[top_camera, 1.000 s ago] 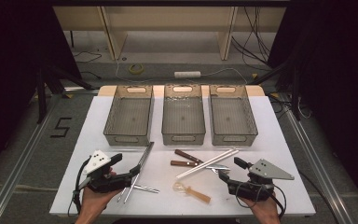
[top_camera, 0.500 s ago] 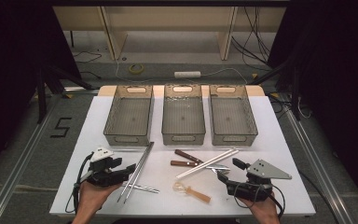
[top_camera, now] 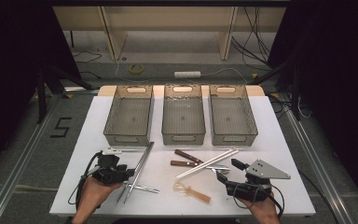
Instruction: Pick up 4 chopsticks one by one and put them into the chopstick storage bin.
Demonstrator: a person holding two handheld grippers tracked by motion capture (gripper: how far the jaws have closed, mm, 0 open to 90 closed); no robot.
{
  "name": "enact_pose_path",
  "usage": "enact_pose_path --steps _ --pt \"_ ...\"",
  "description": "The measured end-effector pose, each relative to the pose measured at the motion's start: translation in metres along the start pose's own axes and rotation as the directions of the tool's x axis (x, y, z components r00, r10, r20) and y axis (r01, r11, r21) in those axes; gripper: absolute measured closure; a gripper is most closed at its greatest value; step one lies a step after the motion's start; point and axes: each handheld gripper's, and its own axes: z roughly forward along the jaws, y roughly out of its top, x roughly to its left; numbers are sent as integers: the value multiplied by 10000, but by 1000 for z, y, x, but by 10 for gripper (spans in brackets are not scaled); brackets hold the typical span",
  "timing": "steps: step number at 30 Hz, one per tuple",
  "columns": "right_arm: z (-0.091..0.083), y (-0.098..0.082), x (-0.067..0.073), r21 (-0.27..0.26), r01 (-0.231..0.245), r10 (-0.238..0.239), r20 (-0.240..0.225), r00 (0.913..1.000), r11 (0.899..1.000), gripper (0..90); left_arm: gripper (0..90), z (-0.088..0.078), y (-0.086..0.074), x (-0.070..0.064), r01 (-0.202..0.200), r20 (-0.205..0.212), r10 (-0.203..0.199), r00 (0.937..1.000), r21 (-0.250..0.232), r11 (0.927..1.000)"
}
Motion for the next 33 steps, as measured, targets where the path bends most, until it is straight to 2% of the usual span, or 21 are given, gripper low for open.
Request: enact_pose_path --steps 4,10,17,33 --pt "0 0 0 47 0 0 24 10000 10000 292 608 4 1 0 -177 -128 180 9998 219 9996" --pt "1 0 0 101 -8 8 46 10000 9999 293 643 12 2 2 -95 -37 98 9999 647 9979" --pt "1 -1 0 153 -38 37 63 10000 9999 296 669 15 3 4 14 -60 -10 10000 809 9967" --pt "2 -1 -1 187 -45 44 69 10000 9998 302 714 24 5 2 -246 -109 263 9996 1363 9904"
